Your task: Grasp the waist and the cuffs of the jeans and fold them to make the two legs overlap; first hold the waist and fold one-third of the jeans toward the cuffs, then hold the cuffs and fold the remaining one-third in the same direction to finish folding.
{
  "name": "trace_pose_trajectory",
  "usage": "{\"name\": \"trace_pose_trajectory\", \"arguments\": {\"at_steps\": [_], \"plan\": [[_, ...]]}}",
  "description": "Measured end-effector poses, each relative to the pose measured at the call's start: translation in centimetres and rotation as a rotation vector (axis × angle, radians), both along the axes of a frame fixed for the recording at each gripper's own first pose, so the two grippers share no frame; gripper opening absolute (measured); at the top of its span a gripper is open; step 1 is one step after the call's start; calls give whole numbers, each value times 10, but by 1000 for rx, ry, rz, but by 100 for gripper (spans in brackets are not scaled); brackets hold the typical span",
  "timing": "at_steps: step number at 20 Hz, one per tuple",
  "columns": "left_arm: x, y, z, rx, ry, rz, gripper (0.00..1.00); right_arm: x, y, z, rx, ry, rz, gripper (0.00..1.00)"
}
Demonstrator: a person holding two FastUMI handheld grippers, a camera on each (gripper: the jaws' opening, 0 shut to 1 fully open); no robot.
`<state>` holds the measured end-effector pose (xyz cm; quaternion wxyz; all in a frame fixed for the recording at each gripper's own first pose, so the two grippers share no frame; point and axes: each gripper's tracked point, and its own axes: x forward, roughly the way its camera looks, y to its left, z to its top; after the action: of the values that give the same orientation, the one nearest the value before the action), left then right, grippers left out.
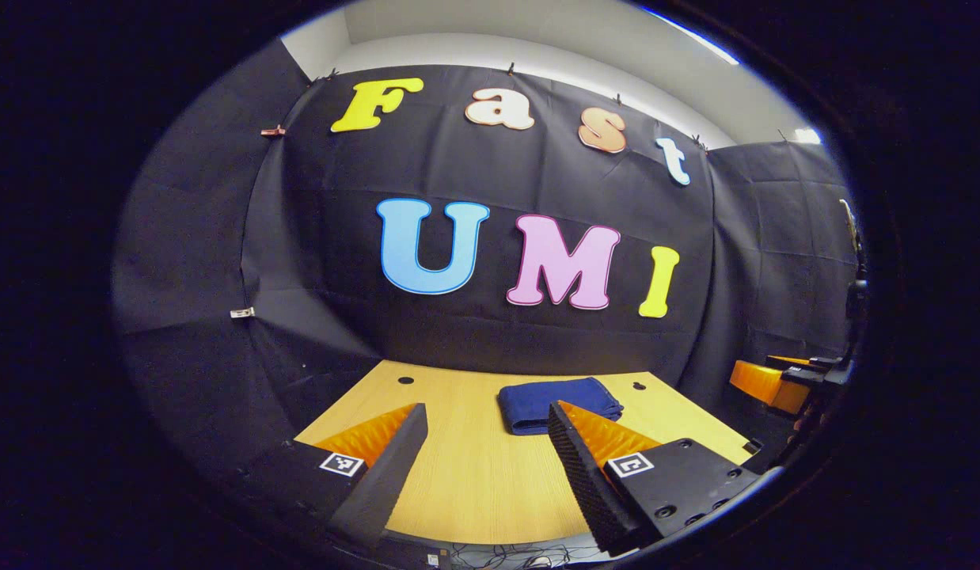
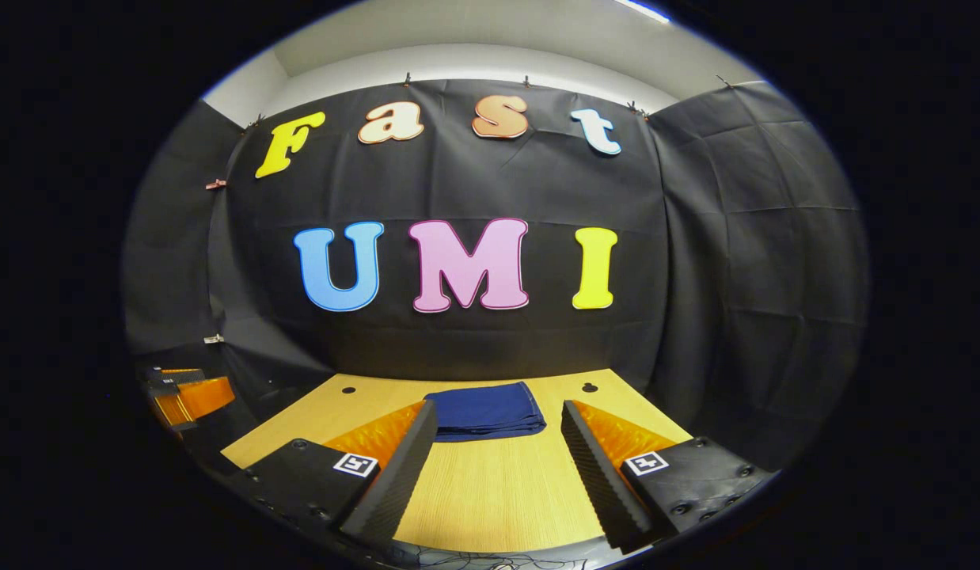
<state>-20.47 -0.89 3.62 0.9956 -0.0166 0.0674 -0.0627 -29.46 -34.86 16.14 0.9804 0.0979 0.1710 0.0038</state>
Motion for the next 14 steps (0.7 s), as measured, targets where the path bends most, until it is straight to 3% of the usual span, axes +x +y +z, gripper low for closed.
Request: {"name": "trace_pose_trajectory", "arguments": {"at_steps": [3, 9, 10, 14], "plan": [[2, -7, 3, 33, -15, -22, 96, -5, -6, -2, -5, 10, -11, 97], [1, -16, 2, 9, -1, -42, 96, -12, -5, -6, 12, 26, -2, 97], [0, -17, 0, 7, 2, -44, 92, -14, -4, -7, 15, 33, 4, 96], [2, -14, -5, 17, 19, -33, 96, -24, 2, -13, 21, 53, 26, 96]]}}
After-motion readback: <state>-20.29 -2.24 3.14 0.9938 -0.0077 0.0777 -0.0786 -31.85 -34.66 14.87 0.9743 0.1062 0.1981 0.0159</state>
